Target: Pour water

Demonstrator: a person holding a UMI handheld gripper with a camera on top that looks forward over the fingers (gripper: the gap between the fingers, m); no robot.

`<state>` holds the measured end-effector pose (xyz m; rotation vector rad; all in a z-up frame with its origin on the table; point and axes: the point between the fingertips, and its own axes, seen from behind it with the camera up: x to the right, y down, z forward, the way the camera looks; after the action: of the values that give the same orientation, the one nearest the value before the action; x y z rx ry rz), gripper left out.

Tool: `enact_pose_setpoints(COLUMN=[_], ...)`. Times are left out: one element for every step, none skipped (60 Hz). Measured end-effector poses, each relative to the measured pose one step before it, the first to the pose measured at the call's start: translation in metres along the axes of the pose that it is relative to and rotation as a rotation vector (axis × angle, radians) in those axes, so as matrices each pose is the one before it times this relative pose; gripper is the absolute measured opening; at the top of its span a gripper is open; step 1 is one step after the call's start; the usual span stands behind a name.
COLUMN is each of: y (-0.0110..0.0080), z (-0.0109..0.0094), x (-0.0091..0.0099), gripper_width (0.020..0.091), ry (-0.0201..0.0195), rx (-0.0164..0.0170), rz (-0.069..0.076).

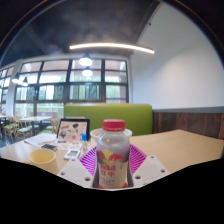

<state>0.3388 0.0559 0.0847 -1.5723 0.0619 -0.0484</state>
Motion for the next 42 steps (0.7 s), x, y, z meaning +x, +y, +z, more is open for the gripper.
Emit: enact_pose_setpoints(y=[-0.00385, 0.00352, -0.00046, 0.00013, 0.00102, -0.00034, 0.00078, 0.00033, 0.00056, -0.0002, -0.00021, 0.00013, 0.00021, -0.00011, 0.0006, 0.00031, 0.00074, -0.00033, -0.0003, 0.00022, 0.00004, -0.00051, 0.00008, -0.00003, 0.00161, 0.00171, 0.00132, 0.00066, -0.003, -0.0011, -0.00213, -0.00301, -0.00385, -0.00566, -0.0008, -0.00124, -0.0006, -0.00001, -0.00307, 0.00086, -0.00051, 0.00071], z=[0.002, 0.00066, 0.00092, 0.00089, 0.00073, 0.00094, 0.00074, 0.00079, 0.00065, 0.00068, 0.00119, 0.00059, 0.0005, 0.00072, 0.00057, 0.0005, 0.00027, 0.00003, 0.00004, 0.00002, -0.00033, -0.00099, -0.00032, -0.00055, -0.00137, -0.00082, -0.00104, -0.00104, -0.01749, -0.00177, -0.00271, -0.00291, -0.00326, -0.00152, -0.01016, -0.00364, -0.00334, -0.00303, -0.00694, -0.01074, -0.00538, -0.00567], x=[-0.00009, -0.00027, -0.0005, -0.00014, 0.00009, 0.00006, -0.00061, -0.00066, -0.00026, -0.00088, -0.00045, -0.00074, -0.00072, -0.00061, -0.00056, -0.00068, -0.00046, 0.00028, 0.00043, 0.00079, 0.00065, 0.00075, 0.00035, 0.00103, 0.00148, 0.00218, 0.00186, 0.00123, 0.00146, -0.00083, 0.0005, -0.00014, -0.00077, 0.00164, -0.00268, -0.00093, -0.00087, -0.00081, 0.00181, -0.00401, -0.00054, -0.00163], gripper_width=[0.0392, 0.0385, 0.0385, 0.0385, 0.0385, 0.0385, 0.0385, 0.0385, 0.0387, 0.0385, 0.0385, 0.0385, 0.0386, 0.0401, 0.0402, 0.0404, 0.0414, 0.0424, 0.0436, 0.0455, 0.0474, 0.0494, 0.0513, 0.0536, 0.0562, 0.06, 0.0639, 0.0708, 0.0777, 0.0846, 0.0857, 0.0845, 0.0829, 0.0812, 0.0808, 0.0809, 0.0812, 0.0815, 0.082, 0.0821, 0.082, 0.082], ry=[-0.00254, -0.00138, -0.00208, -0.00036, 0.00173, 0.00179, 0.00088, 0.00006, 0.00083, 0.00059, 0.00105, 0.00125, 0.00032, 0.00022, -0.00034, -0.00082, -0.00115, 0.00219, 0.00273, 0.00281, 0.00176, 0.00169, 0.00042, 0.00092, 0.00387, 0.00717, 0.00395, 0.0004, -0.00341, -0.00479, -0.00363, 0.00009, -0.00124, -0.00263, -0.00041, -0.00134, -0.00072, -0.0002, 0.00077, 0.00096, -0.00007, 0.00002], rx=[0.01755, -0.01216, 0.00562, -0.00091, -0.00515, 0.00015, -0.00314, -0.00091, -0.00065, 0.0021, 0.00247, 0.00131, 0.00115, -0.00026, -0.00127, -0.00118, -0.00211, -0.00011, -0.00014, -0.00046, 0.00004, -0.00002, -0.00127, -0.00433, -0.0079, -0.01405, -0.01454, -0.01184, -0.01188, -0.00057, 0.00313, 0.00791, 0.00899, 0.00946, 0.00446, -0.00045, -0.0029, -0.00513, -0.00767, -0.00768, -0.00734, -0.0071], rz=[-0.0081, -0.011, -0.006, -0.0014, 0.0022, 0.0039, 0.0023, -0.0012, -0.0021, 0.0005, 0.0031, 0.0024, 0.0002, -0.0004, -0.0016, -0.0003, 0.0018, 0.0034, 0.0044, 0.0044, 0.0038, 0.0022, 0.0014, 0.0013, 0.0024, 0.0031, 0.0034, 0.0038, 0.003, 0.003, 0.0034, 0.0045, 0.0053, 0.0037, 0.003, 0.0, 0.0, -0.0001, -0.0015, -0.002, -0.0028, -0.0018])
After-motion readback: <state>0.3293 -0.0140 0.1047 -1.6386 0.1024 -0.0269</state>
